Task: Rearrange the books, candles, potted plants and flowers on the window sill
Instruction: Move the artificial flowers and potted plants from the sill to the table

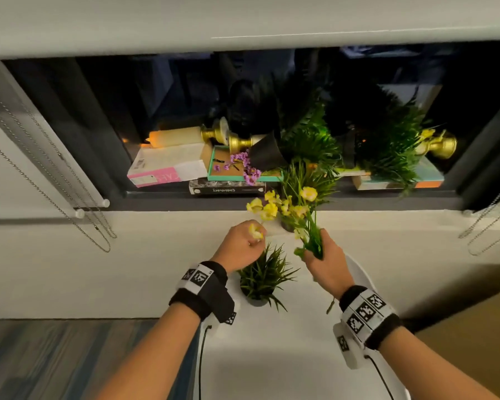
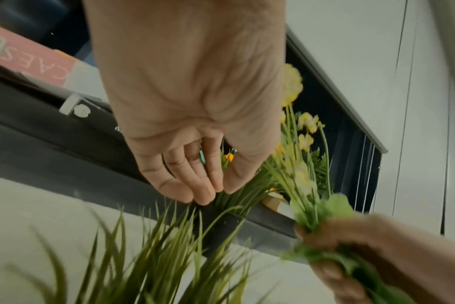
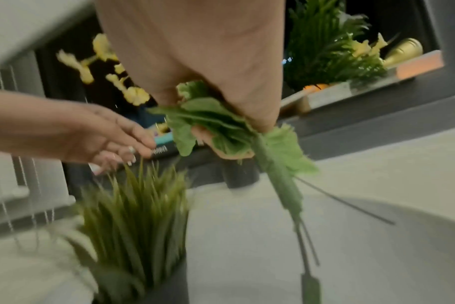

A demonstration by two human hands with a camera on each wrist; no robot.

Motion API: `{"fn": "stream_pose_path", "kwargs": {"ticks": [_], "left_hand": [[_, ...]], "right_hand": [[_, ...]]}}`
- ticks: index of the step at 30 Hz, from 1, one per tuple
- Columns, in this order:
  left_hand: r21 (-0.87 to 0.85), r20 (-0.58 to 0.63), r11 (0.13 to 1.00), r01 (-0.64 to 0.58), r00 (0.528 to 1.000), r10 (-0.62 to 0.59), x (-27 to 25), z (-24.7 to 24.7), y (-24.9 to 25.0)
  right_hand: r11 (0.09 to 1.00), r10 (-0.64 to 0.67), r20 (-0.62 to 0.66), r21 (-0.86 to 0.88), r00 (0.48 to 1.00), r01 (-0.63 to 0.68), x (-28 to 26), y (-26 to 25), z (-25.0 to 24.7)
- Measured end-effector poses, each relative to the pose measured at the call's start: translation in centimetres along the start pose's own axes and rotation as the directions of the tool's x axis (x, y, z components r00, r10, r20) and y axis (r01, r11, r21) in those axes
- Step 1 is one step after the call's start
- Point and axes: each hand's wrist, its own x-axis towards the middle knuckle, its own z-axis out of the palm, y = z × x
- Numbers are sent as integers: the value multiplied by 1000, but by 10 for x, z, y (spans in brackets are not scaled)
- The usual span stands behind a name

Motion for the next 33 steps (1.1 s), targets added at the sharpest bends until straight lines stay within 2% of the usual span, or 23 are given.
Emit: {"fn": "stream_pose_path", "kwargs": {"ticks": [4,5,7,10,11,13,16,18,20,22,27,33], "left_hand": [[117,118,992,48,991,-62,-2,17,-9],[146,131,988,48,989,-67,-2,20,-12],[181,137,982,52,988,-77,-3,23,-17],[182,129,980,82,986,-106,-3,28,-25],[194,134,977,84,985,-111,-4,29,-26],[211,134,974,81,985,-111,-4,29,-26],[224,123,972,70,987,-99,-3,28,-26],[229,121,970,76,987,-106,-2,27,-26],[238,115,967,91,986,-121,-3,26,-28],[262,108,960,102,985,-135,-4,25,-30],[344,102,936,80,987,-122,-1,15,-27],[402,-10,916,10,1000,-6,21,-12,2]], "right_hand": [[975,209,119,-100,971,-197,-21,62,8],[954,290,161,-129,943,-272,-24,75,10],[880,473,220,-154,853,-449,-30,94,17],[739,669,220,-102,709,-666,-32,104,21],[703,706,205,-86,678,-706,-33,107,23],[673,736,180,-103,652,-732,-33,113,26],[658,753,157,-193,639,-727,-34,127,28],[658,753,135,-157,644,-737,-34,134,28],[671,737,66,-197,673,-715,-34,137,26],[665,715,16,-325,699,-673,-34,138,19],[621,679,84,-597,730,-508,-20,128,9],[580,591,123,-751,797,-314,21,74,-8]]}}
